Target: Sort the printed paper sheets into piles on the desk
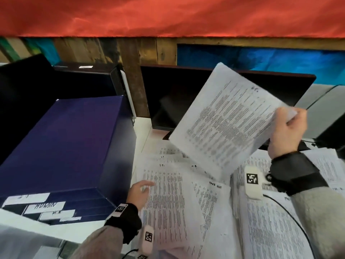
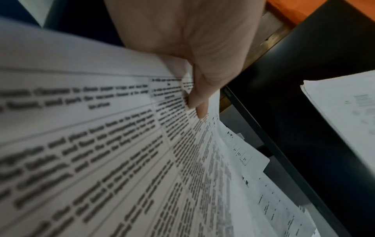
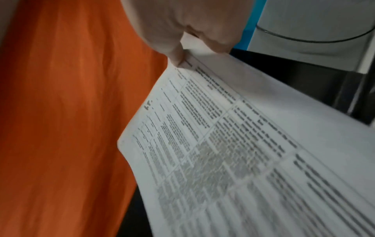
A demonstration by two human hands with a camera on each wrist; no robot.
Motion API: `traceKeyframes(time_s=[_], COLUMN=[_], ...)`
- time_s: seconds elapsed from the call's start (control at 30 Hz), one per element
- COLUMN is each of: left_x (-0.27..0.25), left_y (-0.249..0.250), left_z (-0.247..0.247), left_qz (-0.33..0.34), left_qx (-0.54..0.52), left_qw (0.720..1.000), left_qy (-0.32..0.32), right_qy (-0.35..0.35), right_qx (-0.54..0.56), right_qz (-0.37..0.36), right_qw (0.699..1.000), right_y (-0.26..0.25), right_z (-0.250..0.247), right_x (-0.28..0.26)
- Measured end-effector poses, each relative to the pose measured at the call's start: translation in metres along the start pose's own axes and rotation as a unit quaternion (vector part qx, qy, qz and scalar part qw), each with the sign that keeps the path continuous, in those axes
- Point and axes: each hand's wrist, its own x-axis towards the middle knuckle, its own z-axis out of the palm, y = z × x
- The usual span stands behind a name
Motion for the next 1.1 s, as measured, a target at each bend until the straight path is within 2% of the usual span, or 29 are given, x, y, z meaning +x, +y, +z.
traceKeyframes(time_s=[0.07, 0.17, 0.27, 0.33, 0.4, 0.53, 0.63, 0.73, 0.9, 1.0, 1.1], left_x=[0.001, -0.002, -0.002, -0.002, -0.001, 0.001, 0.0, -0.001, 0.002, 0.005, 0.009], left_y=[0.003, 0.013, 0.021, 0.022, 0.017, 0.005, 0.008, 0.009, 0.004, 0.0, -0.009], left_z=[0.001, 0.002, 0.001, 0.003, 0.006, 0.011, 0.012, 0.014, 0.015, 0.016, 0.02], left_qz=[-0.005, -0.039, -0.078, -0.093, -0.086, -0.042, -0.038, -0.054, -0.07, -0.068, -0.058], left_qx=[-0.042, -0.104, -0.116, -0.127, -0.134, -0.073, -0.083, -0.089, -0.12, -0.143, -0.139], left_qw=[0.999, 0.994, 0.989, 0.985, 0.984, 0.996, 0.996, 0.995, 0.99, 0.986, 0.986], left_qy=[-0.003, -0.013, -0.044, -0.071, -0.082, -0.04, -0.016, -0.007, 0.024, 0.055, 0.078], right_qy=[-0.038, -0.15, -0.266, -0.303, -0.315, -0.29, -0.268, -0.241, -0.248, -0.294, -0.342], right_qx=[-0.034, -0.093, -0.148, -0.156, -0.149, -0.16, -0.175, -0.212, -0.266, -0.315, -0.344], right_qz=[0.058, 0.141, 0.242, 0.301, 0.336, 0.372, 0.409, 0.401, 0.314, 0.256, 0.24], right_qw=[0.997, 0.974, 0.921, 0.891, 0.875, 0.867, 0.855, 0.858, 0.877, 0.865, 0.841], right_y=[0.021, 0.07, 0.11, 0.125, 0.129, 0.119, 0.119, 0.125, 0.126, 0.131, 0.137], right_z=[0.001, 0.004, 0.004, 0.008, 0.015, 0.025, 0.02, 0.013, 0.009, -0.002, -0.018], right_x=[-0.012, -0.05, -0.1, -0.125, -0.14, -0.155, -0.167, -0.178, -0.174, -0.173, -0.174])
